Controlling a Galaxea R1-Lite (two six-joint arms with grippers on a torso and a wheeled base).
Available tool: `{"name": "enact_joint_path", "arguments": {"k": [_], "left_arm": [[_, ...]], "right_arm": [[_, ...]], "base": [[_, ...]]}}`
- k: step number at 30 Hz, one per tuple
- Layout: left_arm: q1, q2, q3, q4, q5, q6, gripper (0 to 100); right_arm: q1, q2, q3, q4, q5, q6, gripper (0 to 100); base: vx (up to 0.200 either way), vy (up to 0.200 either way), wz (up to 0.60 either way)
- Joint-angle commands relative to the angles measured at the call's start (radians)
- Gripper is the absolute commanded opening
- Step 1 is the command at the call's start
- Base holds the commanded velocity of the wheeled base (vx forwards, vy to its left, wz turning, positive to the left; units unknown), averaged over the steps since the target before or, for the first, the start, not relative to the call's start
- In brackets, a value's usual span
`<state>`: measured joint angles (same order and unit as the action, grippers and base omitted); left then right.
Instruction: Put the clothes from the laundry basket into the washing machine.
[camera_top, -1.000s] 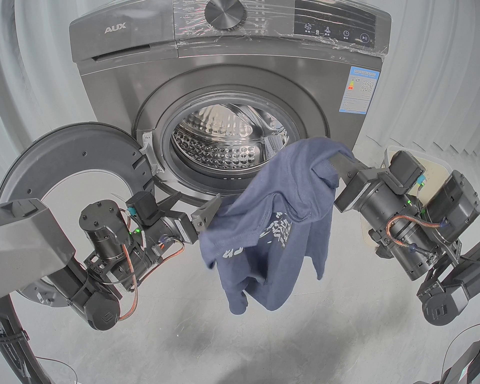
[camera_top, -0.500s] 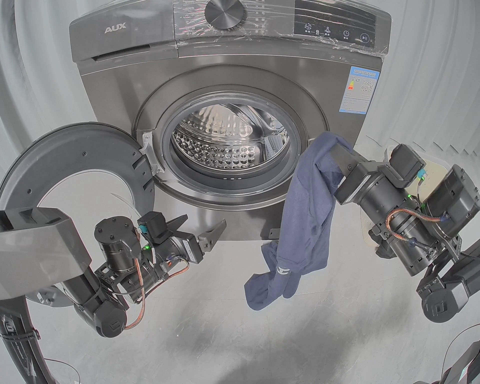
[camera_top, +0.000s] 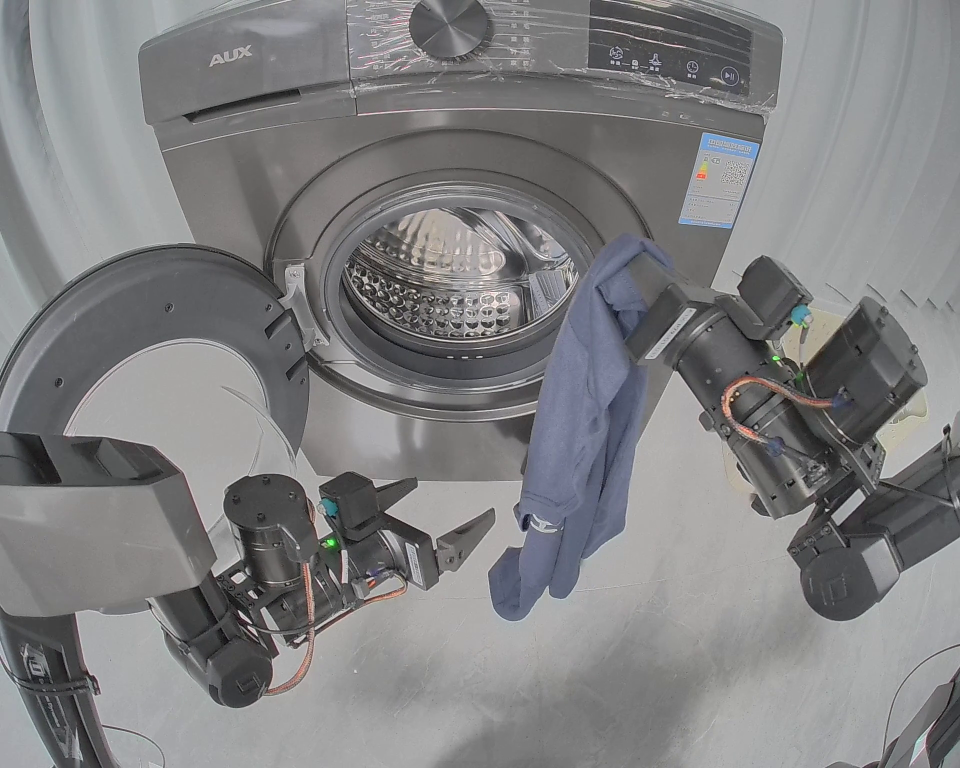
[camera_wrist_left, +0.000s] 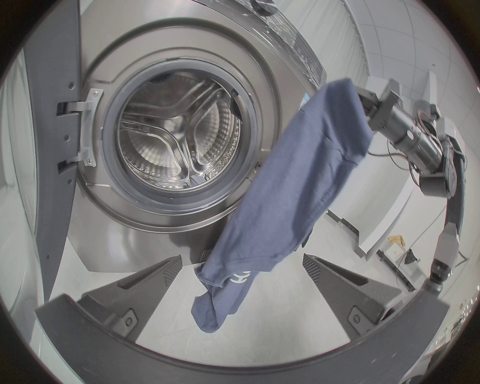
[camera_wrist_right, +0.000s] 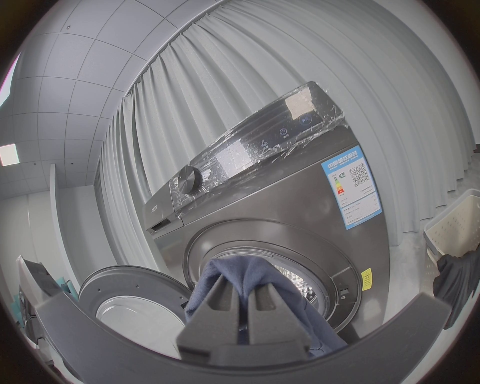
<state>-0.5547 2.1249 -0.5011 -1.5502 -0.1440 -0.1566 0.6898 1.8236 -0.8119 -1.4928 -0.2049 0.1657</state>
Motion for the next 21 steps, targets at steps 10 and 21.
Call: {"name": "enact_joint_path", "arguments": {"k": [10,21], "left_arm": [[-0.076,0.127,-0.136,-0.001,-0.019,0.052,100],[-0.099,0.282,-0.349,0.002,-0.012,0.104,100]], "right_arm": [[0.027,0.077,-0.073,0.048,-0.022,-0.002,0],[0.033,0.089,-0.085,0.048,-0.025,-0.002,0]], "base": [[0.000,0.000,0.00],[0.000,0.000,0.00]]}}
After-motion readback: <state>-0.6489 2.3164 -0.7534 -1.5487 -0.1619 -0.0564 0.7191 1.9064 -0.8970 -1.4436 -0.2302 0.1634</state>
